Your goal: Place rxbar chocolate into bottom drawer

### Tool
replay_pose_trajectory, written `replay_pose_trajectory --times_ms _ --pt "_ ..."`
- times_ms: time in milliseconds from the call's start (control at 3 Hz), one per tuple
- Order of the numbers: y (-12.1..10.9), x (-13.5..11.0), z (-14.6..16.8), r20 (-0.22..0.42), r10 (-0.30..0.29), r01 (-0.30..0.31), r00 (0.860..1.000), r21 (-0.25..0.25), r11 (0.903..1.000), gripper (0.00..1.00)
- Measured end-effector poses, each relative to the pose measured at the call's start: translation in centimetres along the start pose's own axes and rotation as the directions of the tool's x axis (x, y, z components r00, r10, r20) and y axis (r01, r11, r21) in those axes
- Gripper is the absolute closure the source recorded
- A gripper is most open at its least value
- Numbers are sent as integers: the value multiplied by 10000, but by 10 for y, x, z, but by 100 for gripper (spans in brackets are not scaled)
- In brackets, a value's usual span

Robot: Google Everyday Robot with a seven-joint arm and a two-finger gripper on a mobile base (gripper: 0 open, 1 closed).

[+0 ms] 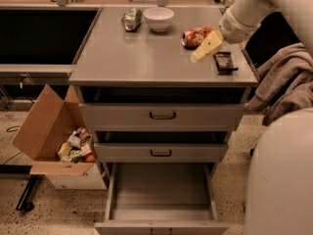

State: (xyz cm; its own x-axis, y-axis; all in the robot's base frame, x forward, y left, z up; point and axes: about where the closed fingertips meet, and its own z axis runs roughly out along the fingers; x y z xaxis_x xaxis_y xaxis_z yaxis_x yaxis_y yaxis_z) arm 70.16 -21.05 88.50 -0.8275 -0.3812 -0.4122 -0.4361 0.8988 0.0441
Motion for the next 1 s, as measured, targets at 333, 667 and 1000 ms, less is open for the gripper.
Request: replay_pose_trajectory --times_ms 333,667,1000 --pt "11 -14 -4 -223 694 -696 9973 -109 9975 0" --pt "13 -13 1 -345 1185 -1195 9924 -309 9923 0" --pt "13 -13 1 -349 1199 -1210 9922 -317 9921 0"
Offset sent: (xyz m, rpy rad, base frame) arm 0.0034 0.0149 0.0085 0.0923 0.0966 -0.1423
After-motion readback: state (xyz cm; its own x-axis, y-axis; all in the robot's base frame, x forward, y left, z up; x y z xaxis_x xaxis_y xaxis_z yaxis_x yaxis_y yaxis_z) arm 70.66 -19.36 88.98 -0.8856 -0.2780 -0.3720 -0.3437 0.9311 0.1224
